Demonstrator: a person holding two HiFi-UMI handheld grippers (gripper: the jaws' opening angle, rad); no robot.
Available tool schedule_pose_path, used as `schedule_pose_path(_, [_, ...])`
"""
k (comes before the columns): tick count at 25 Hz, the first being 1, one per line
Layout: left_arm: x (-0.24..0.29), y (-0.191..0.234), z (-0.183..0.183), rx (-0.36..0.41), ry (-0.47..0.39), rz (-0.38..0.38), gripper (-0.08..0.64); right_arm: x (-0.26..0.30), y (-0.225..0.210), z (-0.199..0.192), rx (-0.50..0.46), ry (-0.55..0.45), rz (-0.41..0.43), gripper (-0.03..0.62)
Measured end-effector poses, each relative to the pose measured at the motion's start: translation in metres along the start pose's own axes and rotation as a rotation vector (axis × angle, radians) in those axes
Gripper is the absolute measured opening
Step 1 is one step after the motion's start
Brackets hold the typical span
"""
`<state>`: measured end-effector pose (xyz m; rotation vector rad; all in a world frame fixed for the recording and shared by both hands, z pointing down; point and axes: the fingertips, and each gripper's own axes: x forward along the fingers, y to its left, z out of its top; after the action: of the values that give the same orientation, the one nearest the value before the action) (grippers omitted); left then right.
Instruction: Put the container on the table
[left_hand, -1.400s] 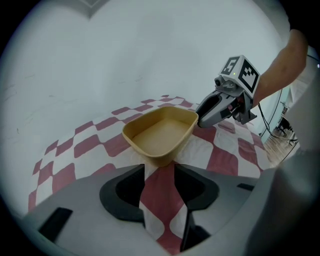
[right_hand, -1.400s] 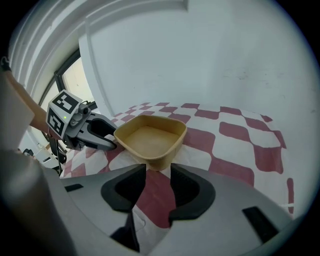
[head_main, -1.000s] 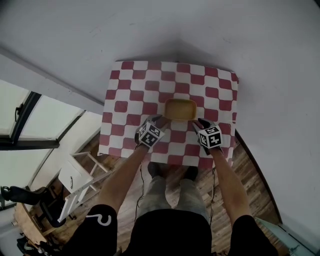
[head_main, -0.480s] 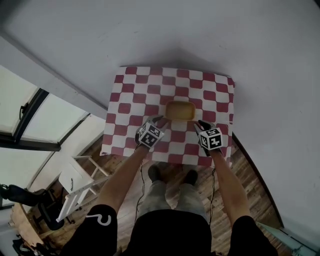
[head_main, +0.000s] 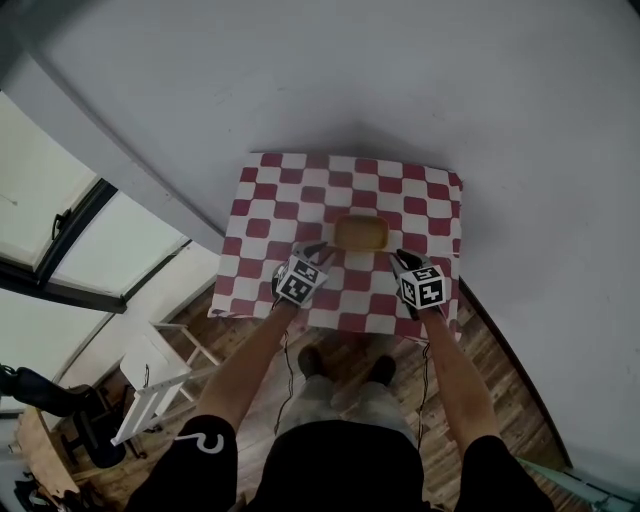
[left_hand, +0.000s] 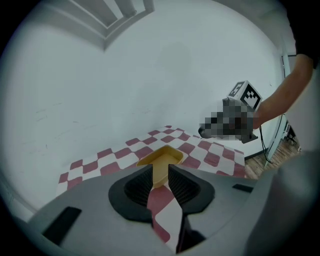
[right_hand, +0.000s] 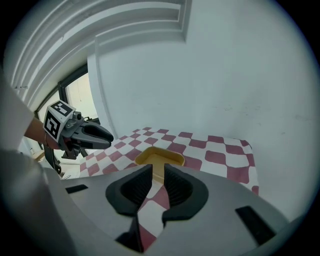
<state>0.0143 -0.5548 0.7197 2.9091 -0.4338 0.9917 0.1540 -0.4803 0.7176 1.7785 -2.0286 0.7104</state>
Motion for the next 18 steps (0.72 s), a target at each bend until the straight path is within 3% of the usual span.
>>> schedule_pose_path(10, [-0.049,-0.015,0.038,-0.026,-0.118,0.022,0.072,-0.043,0.019,0.037,-0.075,-0.076,-0.018,0.075])
schedule_pose_path(18, [-0.091,-0.023,0.077,-0.049,-0.252,0.079,0.057,-0.084,0.030,0.071,-0.062,-0.174,-0.032,0.054])
